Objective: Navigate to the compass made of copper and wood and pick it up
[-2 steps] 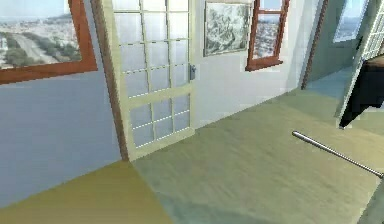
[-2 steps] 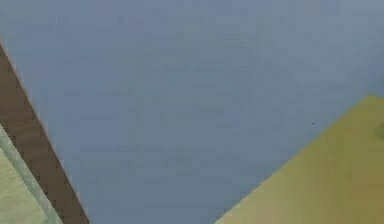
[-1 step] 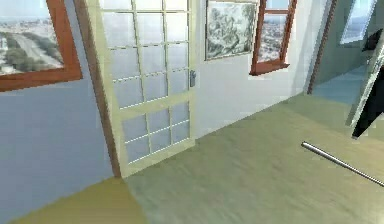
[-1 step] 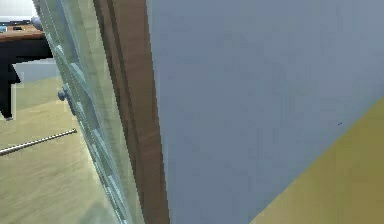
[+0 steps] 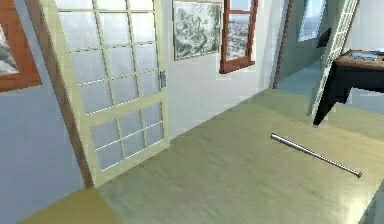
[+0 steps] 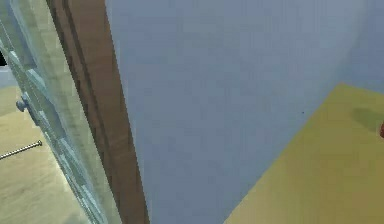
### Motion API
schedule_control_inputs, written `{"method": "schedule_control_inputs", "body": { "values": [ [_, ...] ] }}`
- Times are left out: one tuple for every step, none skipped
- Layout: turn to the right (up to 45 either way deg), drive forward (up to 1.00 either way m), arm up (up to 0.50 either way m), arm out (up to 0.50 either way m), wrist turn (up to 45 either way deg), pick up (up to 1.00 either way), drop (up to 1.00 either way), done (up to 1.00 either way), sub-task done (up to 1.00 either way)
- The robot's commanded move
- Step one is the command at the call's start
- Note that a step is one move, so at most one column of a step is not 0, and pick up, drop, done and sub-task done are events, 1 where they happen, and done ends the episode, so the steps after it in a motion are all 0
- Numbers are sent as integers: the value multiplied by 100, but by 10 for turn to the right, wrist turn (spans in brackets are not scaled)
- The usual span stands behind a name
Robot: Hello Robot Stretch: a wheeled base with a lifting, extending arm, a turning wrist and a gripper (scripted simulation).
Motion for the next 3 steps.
{"method": "schedule_control_inputs", "body": {
  "values": [
    [0, 25, 0, 0, 0, 0, 0, 0, 0],
    [180, 0, 0, 0, 0, 0, 0, 0, 0],
    [0, 100, 0, 0, 0, 0, 0, 0, 0]
  ]
}}
